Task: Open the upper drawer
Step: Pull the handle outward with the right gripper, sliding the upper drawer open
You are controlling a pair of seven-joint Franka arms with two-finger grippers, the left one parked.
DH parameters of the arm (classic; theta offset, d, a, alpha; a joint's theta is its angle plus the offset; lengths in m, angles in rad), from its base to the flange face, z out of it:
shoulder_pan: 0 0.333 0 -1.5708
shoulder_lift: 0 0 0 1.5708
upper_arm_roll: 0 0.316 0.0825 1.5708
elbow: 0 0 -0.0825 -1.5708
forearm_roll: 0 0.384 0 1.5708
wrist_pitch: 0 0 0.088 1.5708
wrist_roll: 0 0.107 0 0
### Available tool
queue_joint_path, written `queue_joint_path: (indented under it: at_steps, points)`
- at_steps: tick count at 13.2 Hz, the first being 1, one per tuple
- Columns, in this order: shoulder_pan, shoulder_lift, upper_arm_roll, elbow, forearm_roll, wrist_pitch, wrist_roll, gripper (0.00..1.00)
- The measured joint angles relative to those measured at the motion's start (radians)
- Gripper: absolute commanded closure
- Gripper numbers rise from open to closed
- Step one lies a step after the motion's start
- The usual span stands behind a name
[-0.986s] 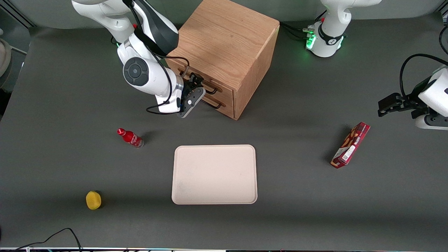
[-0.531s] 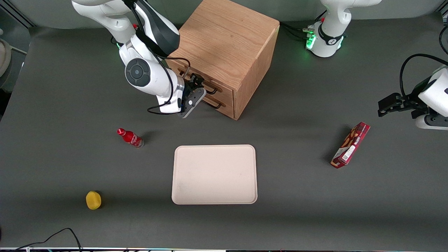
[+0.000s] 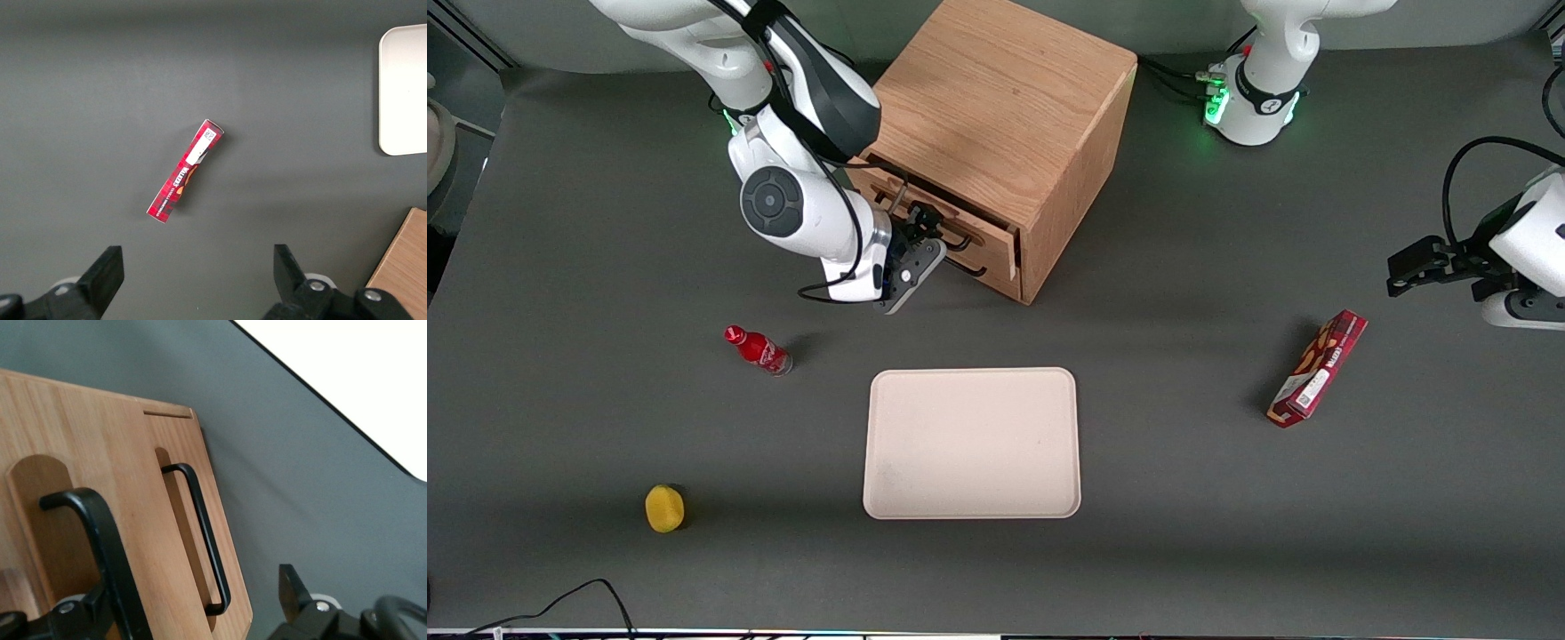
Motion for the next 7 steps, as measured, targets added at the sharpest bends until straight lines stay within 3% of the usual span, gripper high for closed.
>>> queue_joint_path:
  at_steps: [7]
  points:
    - [-0.007,0.047,-0.050,0.065,-0.031,0.000,-0.054,0.00]
